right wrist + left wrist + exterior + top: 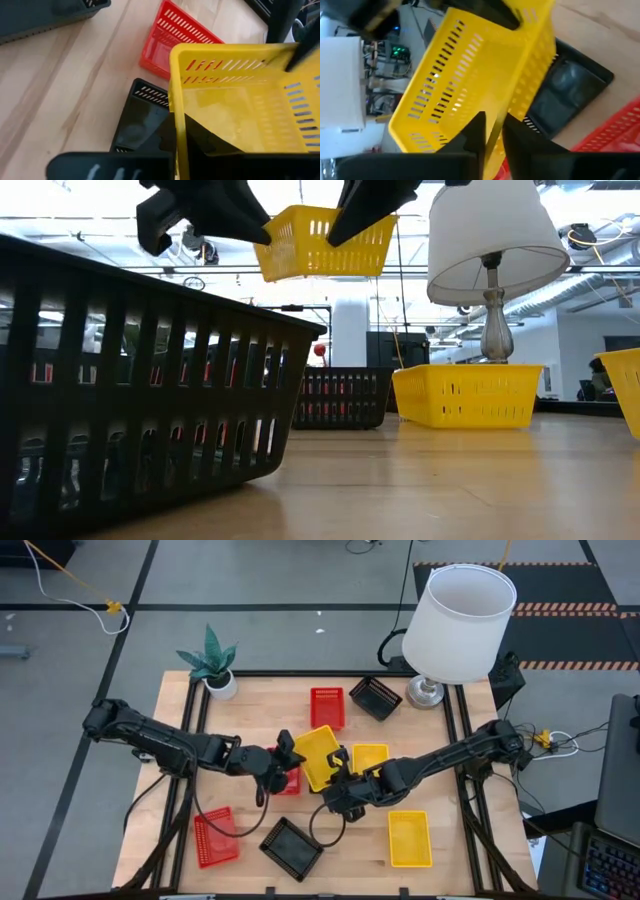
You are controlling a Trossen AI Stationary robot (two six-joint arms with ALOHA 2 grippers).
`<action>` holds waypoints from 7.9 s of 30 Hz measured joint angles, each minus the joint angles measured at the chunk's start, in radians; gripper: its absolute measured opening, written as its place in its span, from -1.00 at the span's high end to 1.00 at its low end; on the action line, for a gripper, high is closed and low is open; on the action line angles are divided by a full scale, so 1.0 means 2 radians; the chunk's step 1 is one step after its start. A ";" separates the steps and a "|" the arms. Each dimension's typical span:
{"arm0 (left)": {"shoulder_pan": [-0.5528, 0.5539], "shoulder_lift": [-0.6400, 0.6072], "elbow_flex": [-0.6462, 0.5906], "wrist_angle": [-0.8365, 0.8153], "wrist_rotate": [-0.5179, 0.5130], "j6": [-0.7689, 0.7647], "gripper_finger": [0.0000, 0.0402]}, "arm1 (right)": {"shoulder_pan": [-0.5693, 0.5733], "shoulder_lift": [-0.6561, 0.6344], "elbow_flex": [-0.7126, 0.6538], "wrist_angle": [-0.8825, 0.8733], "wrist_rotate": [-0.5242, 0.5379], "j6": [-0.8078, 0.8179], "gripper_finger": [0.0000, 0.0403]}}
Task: Stack baskets by color
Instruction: Stack the top yellow bin on top of the middle yellow bin, then stack the bottom black bin on top of the middle black bin
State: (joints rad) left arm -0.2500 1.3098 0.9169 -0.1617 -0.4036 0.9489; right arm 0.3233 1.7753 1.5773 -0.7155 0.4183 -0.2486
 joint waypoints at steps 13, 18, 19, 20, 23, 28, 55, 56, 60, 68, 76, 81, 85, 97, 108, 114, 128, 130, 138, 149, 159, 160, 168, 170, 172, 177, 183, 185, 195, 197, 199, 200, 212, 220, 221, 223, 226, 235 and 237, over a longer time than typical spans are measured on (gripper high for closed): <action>-0.022 -0.006 0.002 0.061 -0.043 -0.115 -0.20 | 0.001 -0.012 0.000 -0.029 -0.002 0.047 0.99; -0.037 -0.027 0.002 0.060 -0.072 -0.138 -0.28 | 0.014 -0.041 0.000 -0.063 -0.002 0.108 0.99; -0.040 -0.034 0.002 0.059 -0.074 -0.141 -0.28 | 0.018 -0.048 0.000 -0.072 -0.002 0.121 0.99; -0.041 -0.041 0.002 0.057 -0.075 -0.148 -0.28 | 0.021 -0.053 0.000 -0.083 -0.002 0.134 0.99; -0.044 -0.059 0.002 0.055 -0.075 -0.175 -0.28 | 0.034 -0.072 0.000 -0.105 -0.002 0.166 0.99; -0.043 -0.090 0.002 0.026 -0.088 -0.223 -0.28 | 0.056 -0.104 0.000 -0.134 -0.015 0.221 0.99; -0.043 -0.116 0.002 -0.031 -0.114 -0.279 -0.28 | 0.144 -0.116 0.181 -0.345 -0.021 0.348 0.99; -0.043 -0.116 0.002 -0.031 -0.114 -0.279 -0.28 | 0.142 -0.116 0.183 -0.348 -0.025 0.342 0.99; -0.043 -0.116 0.002 -0.033 -0.114 -0.286 -0.28 | 0.135 -0.116 0.189 -0.361 -0.027 0.324 0.99; -0.043 -0.116 0.002 -0.054 -0.113 -0.310 -0.28 | 0.119 -0.116 0.184 -0.385 -0.027 0.315 0.99; -0.043 -0.116 0.002 -0.054 -0.113 -0.319 -0.28 | 0.109 -0.116 0.184 -0.382 -0.026 0.299 0.99; -0.043 -0.116 0.002 -0.054 -0.113 -0.319 -0.28 | 0.100 -0.117 0.172 -0.364 -0.024 0.287 0.99; -0.043 -0.116 0.002 -0.054 -0.113 -0.319 -0.28 | 0.097 -0.116 0.142 -0.335 -0.023 0.274 0.99; -0.043 -0.116 0.002 -0.054 -0.113 -0.320 -0.28 | 0.080 -0.116 -0.005 -0.222 -0.011 0.287 0.99; -0.043 -0.116 0.002 -0.054 -0.113 -0.320 -0.28 | 0.080 -0.116 -0.093 -0.147 -0.010 0.293 0.99; -0.043 -0.116 0.001 -0.054 -0.113 -0.320 -0.28 | 0.076 -0.116 -0.138 -0.100 -0.009 0.287 0.99; -0.043 -0.116 0.001 -0.054 -0.113 -0.319 -0.28 | 0.047 -0.116 -0.233 0.005 -0.012 0.254 0.99; -0.043 -0.116 0.001 -0.054 -0.113 -0.319 -0.28 | 0.047 -0.116 -0.240 0.011 -0.013 0.252 0.99; -0.043 -0.116 0.001 -0.054 -0.113 -0.319 -0.28 | 0.047 -0.116 -0.253 0.040 -0.013 0.249 0.99; -0.043 -0.116 0.001 -0.054 -0.113 -0.319 -0.28 | 0.047 -0.116 -0.253 0.040 -0.013 0.249 0.99; -0.043 -0.116 0.001 -0.054 -0.113 -0.319 -0.28 | 0.047 -0.116 -0.253 0.040 -0.014 0.249 0.99; -0.043 -0.116 0.001 -0.054 -0.113 -0.319 -0.28 | 0.047 -0.116 -0.253 0.040 -0.013 0.249 0.99; -0.043 -0.116 0.001 -0.054 -0.113 -0.319 -0.28 | 0.047 -0.116 -0.253 0.040 -0.014 0.250 0.99; -0.043 -0.116 0.001 -0.054 -0.113 -0.319 -0.28 | 0.047 -0.116 -0.253 0.039 -0.014 0.251 0.99; -0.043 -0.116 0.001 -0.054 -0.113 -0.319 -0.28 | 0.047 -0.116 -0.253 0.039 -0.014 0.251 0.99; -0.043 -0.116 0.001 -0.054 -0.113 -0.319 -0.28 | 0.047 -0.116 -0.253 0.038 -0.014 0.251 0.99; -0.043 -0.116 0.001 -0.054 -0.113 -0.319 -0.28 | 0.047 -0.116 -0.253 0.038 -0.014 0.261 0.97; -0.043 -0.116 0.001 -0.054 -0.113 -0.319 -0.28 | 0.047 -0.116 -0.257 0.041 -0.014 0.262 0.93; -0.043 -0.116 0.001 -0.053 -0.113 -0.319 -0.28 | 0.047 -0.116 -0.291 0.065 -0.012 0.262 0.62; -0.043 -0.116 0.001 -0.053 -0.113 -0.319 -0.28 | 0.047 -0.116 -0.291 0.067 -0.011 0.262 0.57; -0.043 -0.116 0.001 -0.053 -0.113 -0.319 -0.28 | 0.047 -0.116 -0.291 0.068 -0.011 0.262 0.52; -0.043 -0.116 0.001 -0.053 -0.113 -0.319 -0.28 | 0.047 -0.116 -0.291 0.068 -0.011 0.262 0.50; -0.043 -0.116 0.001 -0.052 -0.113 -0.322 -0.28 | 0.047 -0.116 -0.291 0.068 -0.013 0.254 0.36; -0.043 -0.116 0.001 -0.051 -0.113 -0.324 -0.28 | 0.047 -0.161 -0.291 0.068 -0.015 0.257 0.35; -0.043 -0.116 0.001 -0.051 -0.113 -0.324 -0.28 | 0.047 -0.171 -0.291 0.068 -0.015 0.257 0.35; -0.043 -0.116 0.001 -0.051 -0.113 -0.325 -0.28 | 0.047 -0.190 -0.291 0.068 -0.013 0.256 0.35; -0.043 -0.116 0.001 -0.052 -0.113 -0.329 -0.28 | 0.045 -0.220 -0.291 0.068 0.010 0.256 0.35; -0.043 -0.116 0.001 -0.052 -0.113 -0.333 -0.28 | 0.013 -0.292 -0.291 0.064 0.082 0.208 0.35; -0.043 -0.116 0.001 -0.052 -0.113 -0.334 -0.28 | -0.002 -0.301 -0.291 0.065 0.084 0.191 0.35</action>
State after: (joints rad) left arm -0.3362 1.0775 0.9195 -0.2649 -0.6292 0.2806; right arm 0.3186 1.1728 0.9962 -0.5861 0.5871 0.1336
